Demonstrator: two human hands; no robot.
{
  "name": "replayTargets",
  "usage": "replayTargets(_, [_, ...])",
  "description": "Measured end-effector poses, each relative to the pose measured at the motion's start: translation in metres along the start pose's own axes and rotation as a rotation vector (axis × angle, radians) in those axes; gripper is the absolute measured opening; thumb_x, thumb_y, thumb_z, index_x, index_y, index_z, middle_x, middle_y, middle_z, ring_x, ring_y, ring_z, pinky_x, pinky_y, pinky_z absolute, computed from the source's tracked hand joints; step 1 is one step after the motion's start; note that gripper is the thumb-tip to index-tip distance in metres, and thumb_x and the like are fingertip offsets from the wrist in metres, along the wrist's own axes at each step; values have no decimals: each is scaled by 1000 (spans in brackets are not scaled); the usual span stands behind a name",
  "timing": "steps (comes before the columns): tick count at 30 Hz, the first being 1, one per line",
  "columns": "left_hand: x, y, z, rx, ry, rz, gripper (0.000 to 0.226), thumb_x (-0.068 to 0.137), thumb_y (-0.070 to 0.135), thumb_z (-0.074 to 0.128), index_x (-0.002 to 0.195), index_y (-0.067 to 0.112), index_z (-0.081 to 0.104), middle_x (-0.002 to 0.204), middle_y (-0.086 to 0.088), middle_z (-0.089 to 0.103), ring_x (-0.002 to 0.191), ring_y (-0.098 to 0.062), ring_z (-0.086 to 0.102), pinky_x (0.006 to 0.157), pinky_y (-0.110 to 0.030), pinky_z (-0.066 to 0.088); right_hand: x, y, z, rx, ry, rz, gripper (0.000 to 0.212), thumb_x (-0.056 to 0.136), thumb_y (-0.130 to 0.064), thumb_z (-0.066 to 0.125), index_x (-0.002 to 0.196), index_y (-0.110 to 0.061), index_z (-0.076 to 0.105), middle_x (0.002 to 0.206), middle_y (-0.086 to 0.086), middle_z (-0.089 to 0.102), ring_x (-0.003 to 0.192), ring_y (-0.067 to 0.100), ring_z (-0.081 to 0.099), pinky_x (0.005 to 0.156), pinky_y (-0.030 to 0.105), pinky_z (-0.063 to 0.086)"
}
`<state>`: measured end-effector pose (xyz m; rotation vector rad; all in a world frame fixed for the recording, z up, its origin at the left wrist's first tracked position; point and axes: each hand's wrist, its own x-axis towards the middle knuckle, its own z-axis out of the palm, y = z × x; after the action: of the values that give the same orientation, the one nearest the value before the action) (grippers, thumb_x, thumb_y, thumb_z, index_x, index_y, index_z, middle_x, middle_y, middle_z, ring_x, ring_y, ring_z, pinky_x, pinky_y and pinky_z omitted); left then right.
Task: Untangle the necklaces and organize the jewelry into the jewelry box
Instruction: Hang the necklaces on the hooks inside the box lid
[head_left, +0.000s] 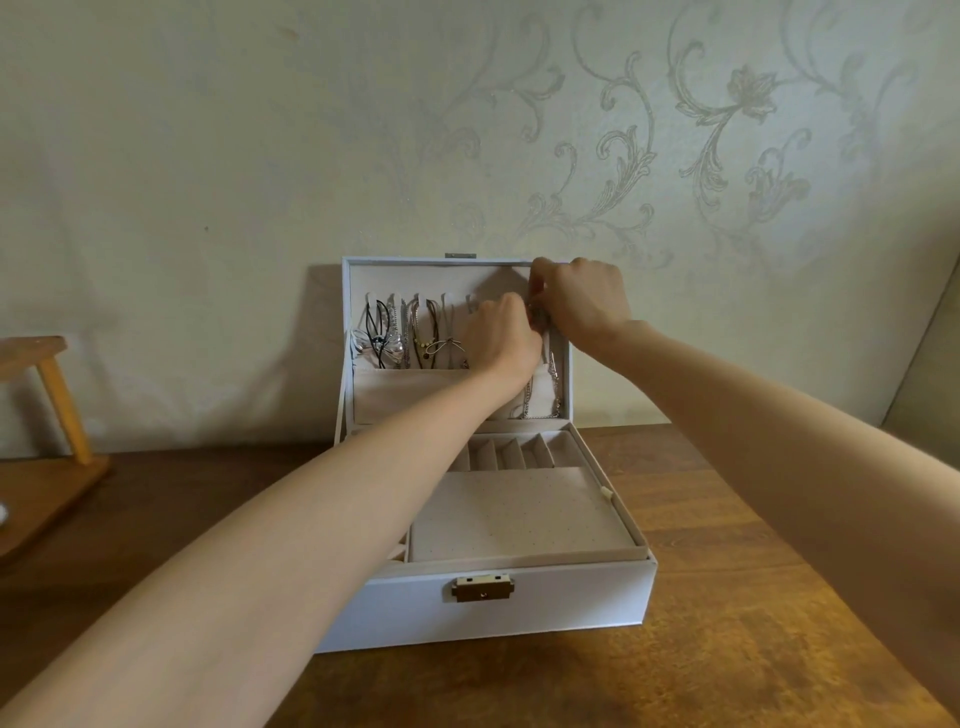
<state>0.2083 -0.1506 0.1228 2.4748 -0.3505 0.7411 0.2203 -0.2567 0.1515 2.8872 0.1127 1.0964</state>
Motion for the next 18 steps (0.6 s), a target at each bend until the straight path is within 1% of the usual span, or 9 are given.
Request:
replayTargets(2, [1,-1,0,1,-17,8,17,90,8,52,106,4,58,108,-16,63,101,-33,58,63,-33,36,-2,-2,1,56,-11,23,19,89,-20,52,106,-17,62,97,14,66,91,35,59,66,31,33])
replayTargets(4, [1,-3,1,-33,-13,21,15,90,11,55,103,6,58,104,-14,64,97,-31,60,61,-33,36,-4,1,1,178,27,95,19,89,-22,53,104,-19,64,97,12,68,94,33,59,68,31,34])
replayTargets(6, [2,-7,5,-92,8,34,14,90,19,58,99,8,59,99,-10,65,93,-27,61,61,-32,40,-12,5,2,264,133,141,19,92,-24,50,103,-17,64,86,12,69,87,34,60,67,33,38])
replayTargets(8, [0,-9,9,-142,21,37,13,90,21,59,98,10,60,94,-6,67,87,-24,62,62,-31,44,-24,9,3,319,247,170,20,94,-27,49,102,-16,63,71,9,66,73,33,60,62,34,40])
replayTargets(10, [-3,-11,12,-186,34,42,13,90,19,59,101,12,62,94,-2,69,87,-20,64,63,-30,48,-39,12,6,345,271,179,19,94,-29,51,100,-15,63,62,4,60,66,32,59,58,33,38])
replayTargets(12, [-6,-11,13,-226,65,27,12,91,19,59,101,14,63,95,0,70,88,-18,64,67,-31,50,-56,14,11,310,195,155,21,94,-32,52,99,-16,65,63,3,61,68,33,61,57,30,35])
replayTargets(15, [-7,-12,15,-267,98,-2,7,91,20,59,93,16,63,90,4,69,84,-16,63,70,-34,53,-77,5,17,183,6,124,29,97,-35,46,111,-18,64,83,13,70,83,35,64,61,32,35])
replayTargets(17, [-7,-10,17,-299,85,-24,5,91,18,58,88,16,62,85,4,67,82,-16,63,69,-35,53,-82,-7,18,156,-64,162,34,99,-35,39,117,-14,59,93,17,69,89,37,63,65,34,36])
replayTargets(18, [-7,-10,18,-319,77,-31,7,91,17,58,85,16,61,84,4,67,81,-16,62,69,-35,52,-82,-13,16,197,-77,210,35,99,-34,37,117,-12,58,93,17,69,90,37,62,67,35,38])
